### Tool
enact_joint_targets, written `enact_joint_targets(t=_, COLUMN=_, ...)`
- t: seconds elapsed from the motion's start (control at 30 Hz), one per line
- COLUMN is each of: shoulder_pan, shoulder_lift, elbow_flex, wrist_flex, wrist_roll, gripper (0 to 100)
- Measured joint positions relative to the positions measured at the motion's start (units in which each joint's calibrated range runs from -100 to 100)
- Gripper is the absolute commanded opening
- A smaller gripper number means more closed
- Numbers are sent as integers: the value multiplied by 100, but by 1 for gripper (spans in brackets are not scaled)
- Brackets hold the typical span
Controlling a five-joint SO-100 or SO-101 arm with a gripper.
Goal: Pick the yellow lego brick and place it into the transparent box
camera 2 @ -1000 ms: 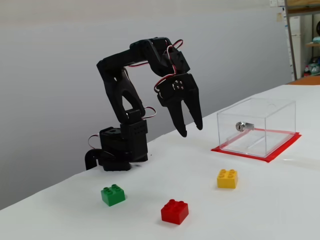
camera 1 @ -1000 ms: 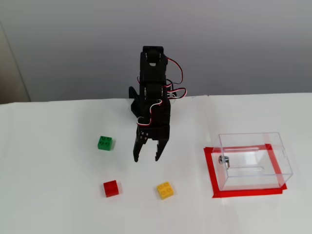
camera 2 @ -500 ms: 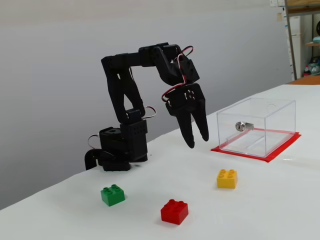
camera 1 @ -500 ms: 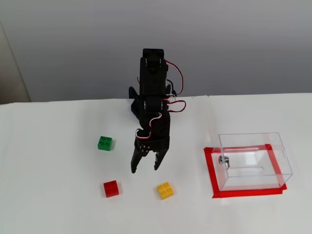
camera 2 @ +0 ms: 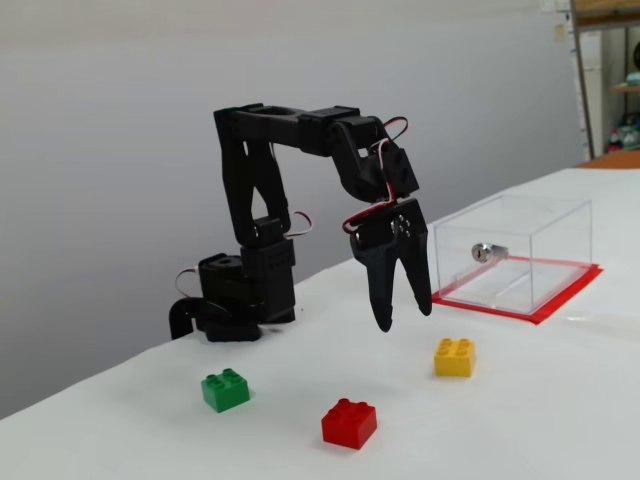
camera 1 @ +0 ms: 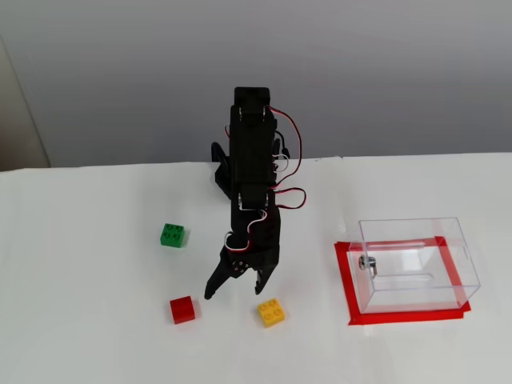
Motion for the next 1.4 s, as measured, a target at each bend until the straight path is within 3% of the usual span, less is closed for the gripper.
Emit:
enact_joint_targets(t=0.8, shoulder_pan=-908, shoulder_lift=423, elbow_flex=-44, wrist_flex=-9, wrist_roll=-10, gripper=40)
enact_joint_targets(t=1.4, shoulder_pan=-1036, shoulder_lift=1471, elbow_flex=-777, wrist_flex=-334, wrist_roll=-24, gripper=41)
